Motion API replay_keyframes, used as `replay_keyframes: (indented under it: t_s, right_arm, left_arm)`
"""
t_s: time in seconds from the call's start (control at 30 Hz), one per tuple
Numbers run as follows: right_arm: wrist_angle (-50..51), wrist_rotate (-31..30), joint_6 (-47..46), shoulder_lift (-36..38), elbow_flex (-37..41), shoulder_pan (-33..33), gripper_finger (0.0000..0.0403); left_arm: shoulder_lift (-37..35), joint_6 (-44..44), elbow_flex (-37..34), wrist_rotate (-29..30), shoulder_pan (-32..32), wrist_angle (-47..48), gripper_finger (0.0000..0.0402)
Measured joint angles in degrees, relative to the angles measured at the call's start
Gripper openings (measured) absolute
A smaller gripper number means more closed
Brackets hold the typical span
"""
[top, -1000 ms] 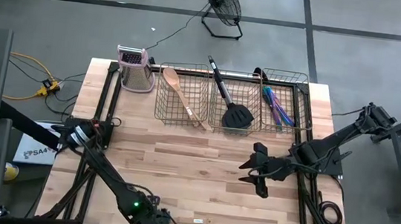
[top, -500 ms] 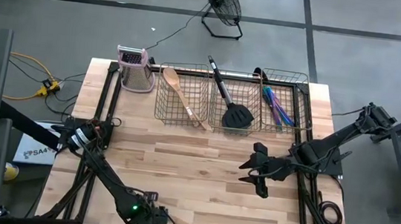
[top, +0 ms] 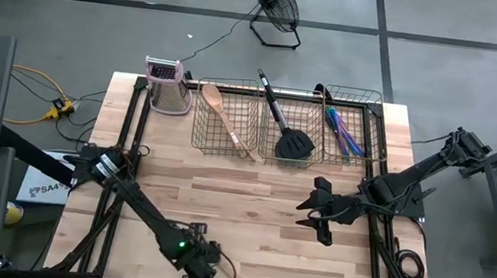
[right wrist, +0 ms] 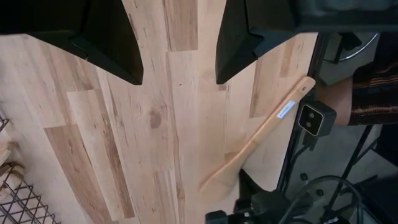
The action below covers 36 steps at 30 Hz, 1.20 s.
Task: Pick & Place Kitchen Items
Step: Put the wooden turner spatula into the left mesh basket
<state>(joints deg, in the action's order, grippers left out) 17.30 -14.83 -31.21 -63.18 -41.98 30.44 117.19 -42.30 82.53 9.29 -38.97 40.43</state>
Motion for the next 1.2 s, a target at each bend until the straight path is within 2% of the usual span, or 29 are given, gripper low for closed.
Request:
replay_keyframes:
  t_s: [0.37, 0.63, 0.8, 0.97, 1.2]
  right_arm:
    - [0.00, 0.00, 1.04, 0.00, -0.02, 0.00, 0.0195]
    - [0.02, 0.00, 1.04, 0.00, -0.02, 0.00, 0.0195]
    - [0.10, 0.00, 1.02, 0.00, -0.02, 0.00, 0.0195]
    - [0.38, 0.24, 0.97, -0.02, -0.02, 0.00, 0.0195]
    - [0.55, 0.24, 1.00, -0.02, -0.02, 0.00, 0.0195]
  left_arm:
    - [0.16, 9.85, -0.17, 0.11, 8.33, -4.12, 0.0000]
    - [0.39, 14.82, -0.25, 2.29, 13.80, -8.01, 0.0000]
    - [0.35, 13.74, -0.25, 2.91, 17.26, -7.77, 0.0000]
    - [0.27, 8.81, -0.11, 1.69, 20.20, -5.69, 0.0000]
    - [-1.41, 4.96, -0.20, 1.67, 20.30, -4.70, 0.0000]
